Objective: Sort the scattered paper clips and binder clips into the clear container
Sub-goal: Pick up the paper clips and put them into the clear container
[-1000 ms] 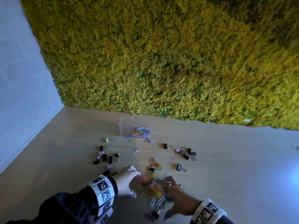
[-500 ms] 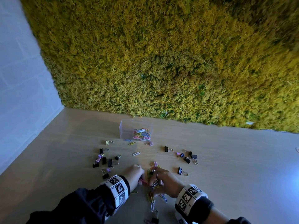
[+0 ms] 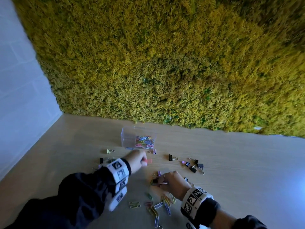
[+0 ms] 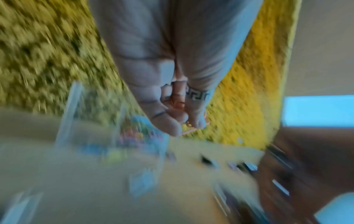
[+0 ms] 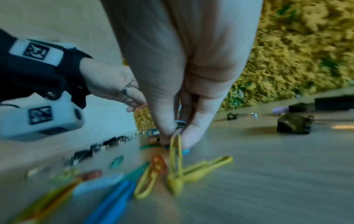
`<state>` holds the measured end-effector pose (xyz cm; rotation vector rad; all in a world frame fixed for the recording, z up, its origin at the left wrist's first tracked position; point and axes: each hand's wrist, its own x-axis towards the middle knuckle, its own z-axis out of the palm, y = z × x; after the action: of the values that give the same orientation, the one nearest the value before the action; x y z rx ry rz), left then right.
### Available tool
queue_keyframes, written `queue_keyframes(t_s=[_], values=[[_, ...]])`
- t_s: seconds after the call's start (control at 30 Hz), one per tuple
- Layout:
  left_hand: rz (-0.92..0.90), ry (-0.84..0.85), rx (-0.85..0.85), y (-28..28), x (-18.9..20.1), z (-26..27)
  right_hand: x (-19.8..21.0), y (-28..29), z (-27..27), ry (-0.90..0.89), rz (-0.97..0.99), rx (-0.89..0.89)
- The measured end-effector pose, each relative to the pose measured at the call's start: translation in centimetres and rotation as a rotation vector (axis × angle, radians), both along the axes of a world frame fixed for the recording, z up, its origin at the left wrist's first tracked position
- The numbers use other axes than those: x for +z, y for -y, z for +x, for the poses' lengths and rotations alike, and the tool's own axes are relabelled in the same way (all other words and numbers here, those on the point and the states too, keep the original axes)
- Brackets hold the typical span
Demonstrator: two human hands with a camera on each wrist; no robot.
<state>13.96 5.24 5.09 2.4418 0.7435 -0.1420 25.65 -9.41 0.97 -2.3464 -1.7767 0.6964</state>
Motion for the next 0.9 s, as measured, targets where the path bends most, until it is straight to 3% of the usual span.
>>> queue_keyframes(t_s=[0.1, 0.23, 0.37, 0.43, 0.57, 0.67, 0.77, 0.83, 0.9], values=[[0.086, 0.171, 0.136, -3.9, 2.4, 3.0, 1.2, -0.8, 0.8, -0.117, 0.069, -0.091], [0.117, 0.224, 0.211, -6.9, 1.9, 5.3, 4.3, -4.4, 2.7, -0.231, 0.279, -0.250], [0.096, 0.325, 0.274, -8.0, 0.6, 4.6, 7.3, -9.6, 4.0, -0.114, 0.542, -0.283], [0.144, 0.357, 0.255, -8.2, 0.0, 3.7, 7.2, -11.8, 3.9, -0.036, 0.559, -0.266], [0.132, 0.313, 0.110, -8.2, -0.8, 2.0, 4.6, -14.2, 3.4, 0.198, 0.322, -0.162], [0.245, 0.504, 0.077, -7.6, -0.9, 0.5, 4.3, -13.6, 3.6, 0.149, 0.330, -0.191], [0.309, 0.603, 0.058, -6.9, -2.1, -0.8, 4.1, -11.9, 4.1, 0.054, 0.510, -0.245], [0.296, 0.486, 0.014, -6.3, -3.2, -1.1, 3.5, -10.6, 3.7, 0.046, 0.474, -0.201], [0.286, 0.131, -0.029, -5.6, -4.2, -0.9, 2.2, -9.5, 3.0, 0.068, 0.350, -0.136]])
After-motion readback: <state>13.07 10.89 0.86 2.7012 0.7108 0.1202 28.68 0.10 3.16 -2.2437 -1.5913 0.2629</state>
